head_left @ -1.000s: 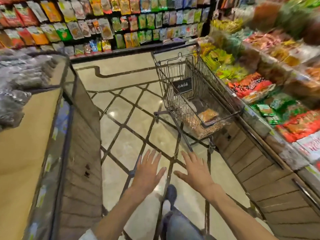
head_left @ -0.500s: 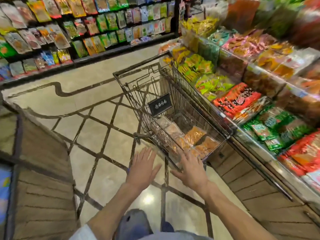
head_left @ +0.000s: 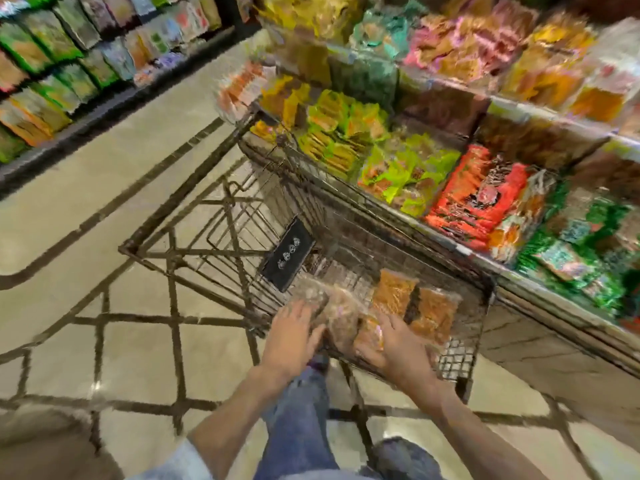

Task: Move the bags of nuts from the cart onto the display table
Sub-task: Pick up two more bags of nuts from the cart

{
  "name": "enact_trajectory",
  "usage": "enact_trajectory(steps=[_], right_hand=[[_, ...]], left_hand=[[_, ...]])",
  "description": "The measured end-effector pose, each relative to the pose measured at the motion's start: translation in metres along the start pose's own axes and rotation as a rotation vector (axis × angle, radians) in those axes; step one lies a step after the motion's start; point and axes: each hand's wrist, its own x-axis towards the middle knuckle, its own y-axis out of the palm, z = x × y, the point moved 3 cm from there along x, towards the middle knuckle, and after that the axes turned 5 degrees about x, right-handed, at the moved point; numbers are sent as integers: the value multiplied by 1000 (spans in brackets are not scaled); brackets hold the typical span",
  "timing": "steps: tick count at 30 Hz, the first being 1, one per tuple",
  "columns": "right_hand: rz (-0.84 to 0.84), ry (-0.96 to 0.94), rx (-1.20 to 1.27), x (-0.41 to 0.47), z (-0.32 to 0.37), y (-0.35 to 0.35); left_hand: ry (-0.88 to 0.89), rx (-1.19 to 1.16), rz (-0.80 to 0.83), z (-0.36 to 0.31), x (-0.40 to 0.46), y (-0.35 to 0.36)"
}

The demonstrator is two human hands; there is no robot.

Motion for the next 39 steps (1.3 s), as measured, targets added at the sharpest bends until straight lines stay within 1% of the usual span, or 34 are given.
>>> enact_trajectory(steps=[2,6,11,12,15,19,25,28,30,32,35,39], right_hand=[[21,48,0,28,9,5],[91,166,156,89,22,20],[152,328,193,157,6,66],[180,352,199,167,3,74],[242,392,222,188,2,87],[244,429,209,208,-12,109],[209,516,331,207,-24,136],[173,568,462,205,-28,149],[134,611,554,202,-31,158],[133,641,609,200,-31,162],[100,675,719,200,-35,167],[119,754,789,204,-39,174]], left_hand=[[-7,-25,58,26,40,3],[-29,-80,217,62,111,32],[-81,-127,352,85,184,91],[-98,-149,354,88,197,105],[-225,-193,369,99,225,139],[-347,-242,380,106,245,175],[-585,-301,370,107,253,193],[-568,-278,355,104,258,193],[-548,-257,373,102,257,202],[-507,-250,400,105,255,216],[-463,-366,400,123,252,242],[-468,-477,466,122,240,193]])
